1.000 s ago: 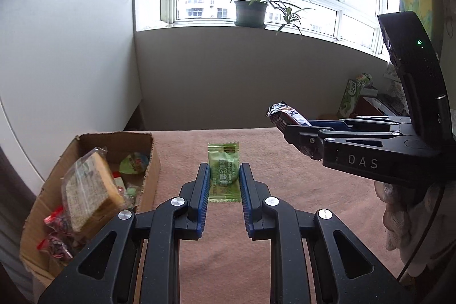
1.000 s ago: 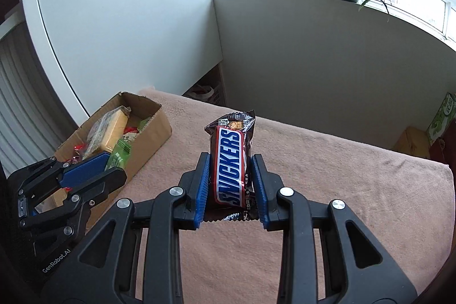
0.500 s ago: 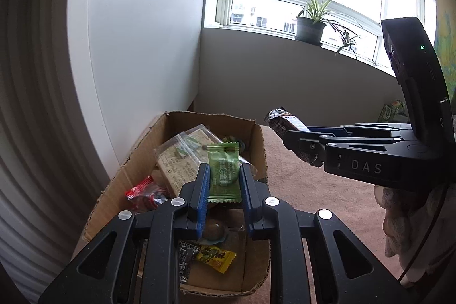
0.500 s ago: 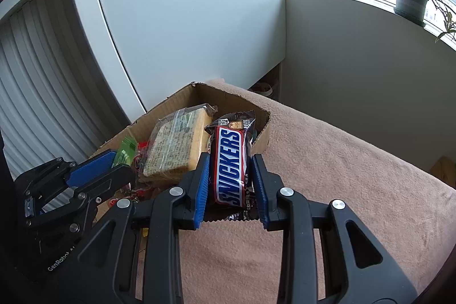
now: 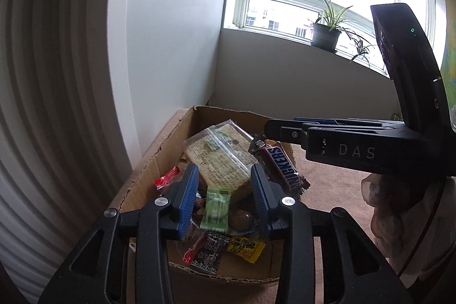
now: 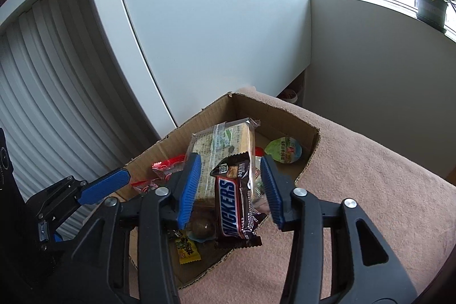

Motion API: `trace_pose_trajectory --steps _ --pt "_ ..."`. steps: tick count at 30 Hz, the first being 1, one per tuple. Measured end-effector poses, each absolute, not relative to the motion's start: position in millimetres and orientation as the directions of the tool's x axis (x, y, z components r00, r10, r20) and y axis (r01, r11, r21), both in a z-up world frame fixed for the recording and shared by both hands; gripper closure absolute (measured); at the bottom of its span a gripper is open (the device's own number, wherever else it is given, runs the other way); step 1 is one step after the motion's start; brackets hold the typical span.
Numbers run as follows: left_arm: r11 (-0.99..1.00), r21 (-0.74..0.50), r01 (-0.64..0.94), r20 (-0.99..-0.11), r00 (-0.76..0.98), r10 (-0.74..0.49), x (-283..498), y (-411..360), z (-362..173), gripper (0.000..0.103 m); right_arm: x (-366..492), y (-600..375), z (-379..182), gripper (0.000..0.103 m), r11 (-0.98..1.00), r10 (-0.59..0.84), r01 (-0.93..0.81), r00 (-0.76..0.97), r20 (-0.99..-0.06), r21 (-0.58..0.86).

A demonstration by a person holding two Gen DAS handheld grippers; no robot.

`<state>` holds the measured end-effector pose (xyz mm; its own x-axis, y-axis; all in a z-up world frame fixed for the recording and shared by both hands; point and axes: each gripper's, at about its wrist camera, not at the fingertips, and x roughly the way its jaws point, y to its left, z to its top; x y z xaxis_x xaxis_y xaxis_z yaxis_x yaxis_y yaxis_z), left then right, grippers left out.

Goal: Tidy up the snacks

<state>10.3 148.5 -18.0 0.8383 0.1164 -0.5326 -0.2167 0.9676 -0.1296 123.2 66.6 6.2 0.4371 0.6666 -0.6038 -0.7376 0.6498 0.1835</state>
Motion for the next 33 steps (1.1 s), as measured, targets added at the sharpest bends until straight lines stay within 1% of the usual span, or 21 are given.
trace_pose_trajectory --steps 1,2,4,5,6,7,8,10,13,14,16,17,18,23,33 --pt "0.966 -0.132 -0.222 -0.53 0.839 0.121 9.1 149.6 -17.9 0.046 123.0 66.0 8.1 0.027 0.655 0.668 -0.733 0.447 -0.595 0.184" --pt "0.964 -0.137 -0.226 -0.524 0.843 0.123 7.5 150.5 -17.2 0.044 123.1 65.3 9.5 0.026 0.657 0.668 -0.73 0.451 -0.592 0.185" --pt "0.964 -0.141 -0.227 -0.519 0.846 0.123 5.8 151.8 -15.9 0.043 123.9 63.6 11.2 0.026 0.663 0.666 -0.725 0.455 -0.591 0.188" --pt "0.963 -0.141 -0.23 -0.519 0.846 0.127 5.9 152.3 -15.4 0.043 124.9 61.8 11.9 0.023 0.667 0.665 -0.721 0.458 -0.59 0.191" --pt "0.962 -0.143 -0.232 -0.519 0.845 0.127 5.8 152.6 -15.3 0.042 125.4 60.3 12.3 0.018 0.67 0.665 -0.717 0.462 -0.587 0.195" --pt "0.962 -0.146 -0.231 -0.52 0.845 0.124 5.6 152.7 -15.4 0.038 125.7 58.5 13.1 0.016 0.674 0.665 -0.712 0.467 -0.583 0.198" --pt "0.961 -0.149 -0.231 -0.52 0.845 0.123 5.1 152.7 -15.4 0.037 125.6 57.1 13.9 0.014 0.678 0.663 -0.708 0.473 -0.58 0.199" --pt "0.961 -0.147 -0.234 -0.52 0.845 0.126 4.0 152.2 -15.4 0.036 124.9 55.0 15.0 0.013 0.683 0.66 -0.703 0.479 -0.579 0.197" --pt "0.959 -0.148 -0.243 -0.524 0.841 0.132 0.8 151.7 -16.0 0.028 122.5 51.5 15.7 0.013 0.688 0.654 -0.7 0.484 -0.581 0.193" --pt "0.958 -0.15 -0.245 -0.523 0.842 0.134 -0.4 151.4 -15.7 0.028 121.0 49.9 15.6 0.013 0.689 0.653 -0.699 0.486 -0.581 0.191" --pt "0.957 -0.15 -0.248 -0.521 0.843 0.137 -3.4 150.4 -15.1 0.025 118.3 46.7 15.2 0.009 0.695 0.648 -0.695 0.494 -0.58 0.183" --pt "0.957 -0.147 -0.25 -0.52 0.843 0.14 -4.7 149.5 -14.8 0.023 116.2 44.6 15.0 0.005 0.699 0.644 -0.693 0.501 -0.578 0.179" --pt "0.957 -0.142 -0.253 -0.519 0.842 0.145 -6.0 148.4 -14.6 0.023 113.8 41.8 14.9 0.003 0.701 0.643 -0.691 0.507 -0.573 0.176" --pt "0.959 -0.126 -0.253 -0.526 0.837 0.151 -9.9 140.8 -15.8 0.022 104.2 22.3 15.5 0.003 0.725 0.626 -0.668 0.54 -0.562 0.167" --pt "0.958 -0.098 -0.268 -0.506 0.843 0.184 -16.8 127.5 -11.1 0.022 87.9 -9.6 17.1 0.002 0.767 0.586 -0.631 0.612 -0.531 0.119"
